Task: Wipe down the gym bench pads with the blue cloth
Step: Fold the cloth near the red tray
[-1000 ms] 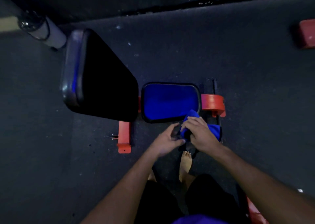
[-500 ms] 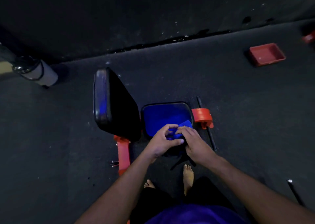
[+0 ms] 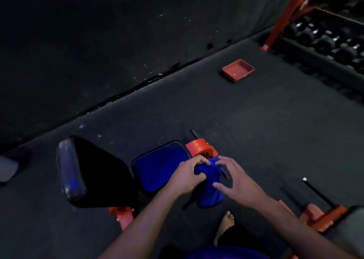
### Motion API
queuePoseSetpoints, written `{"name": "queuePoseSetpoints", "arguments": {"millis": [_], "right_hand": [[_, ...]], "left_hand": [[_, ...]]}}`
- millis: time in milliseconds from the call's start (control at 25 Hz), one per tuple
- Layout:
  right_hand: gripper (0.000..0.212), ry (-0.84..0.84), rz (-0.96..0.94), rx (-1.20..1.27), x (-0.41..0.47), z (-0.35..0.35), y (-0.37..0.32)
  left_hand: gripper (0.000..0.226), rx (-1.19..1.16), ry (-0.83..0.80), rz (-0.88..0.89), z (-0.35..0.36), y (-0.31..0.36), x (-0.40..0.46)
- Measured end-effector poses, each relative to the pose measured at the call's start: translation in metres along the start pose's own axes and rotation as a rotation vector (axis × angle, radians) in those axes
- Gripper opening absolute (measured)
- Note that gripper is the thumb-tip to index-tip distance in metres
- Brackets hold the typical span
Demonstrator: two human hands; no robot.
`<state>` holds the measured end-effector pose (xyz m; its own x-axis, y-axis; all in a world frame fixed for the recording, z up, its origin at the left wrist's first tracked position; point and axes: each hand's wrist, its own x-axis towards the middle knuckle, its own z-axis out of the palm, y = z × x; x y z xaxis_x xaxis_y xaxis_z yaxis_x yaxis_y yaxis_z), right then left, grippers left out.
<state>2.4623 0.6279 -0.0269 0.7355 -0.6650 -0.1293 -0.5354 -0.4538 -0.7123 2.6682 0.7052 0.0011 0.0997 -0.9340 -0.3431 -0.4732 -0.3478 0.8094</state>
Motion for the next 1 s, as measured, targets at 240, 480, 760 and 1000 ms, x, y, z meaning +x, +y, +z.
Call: {"name": "queuePoseSetpoints", "arguments": {"millis": [240, 480, 760, 1000], "right_hand": [[0.041, 0.149, 0.157, 0.068, -0.023, -0.061, 0.058], [0.069, 0.236, 0.276, 0.141, -0.004, -0.089, 0.101], [0.070, 0.236, 0.344, 0.143, 0.049, -0.141, 0.138], [0.060, 0.368, 0.304, 0.109, 0.103, -0.184, 0.149]], "left_hand": [[0.021, 0.272, -0.141, 0.026, 0.036, 0.075, 0.074], [0.009, 0.249, -0.150, 0.031, 0.063, 0.129, 0.153], [0.007, -0.070, -0.081, -0.072, 0.047, 0.159, 0.228], [0.005, -0.201, -0.123, -0.046, 0.026, 0.167, 0.307]]}}
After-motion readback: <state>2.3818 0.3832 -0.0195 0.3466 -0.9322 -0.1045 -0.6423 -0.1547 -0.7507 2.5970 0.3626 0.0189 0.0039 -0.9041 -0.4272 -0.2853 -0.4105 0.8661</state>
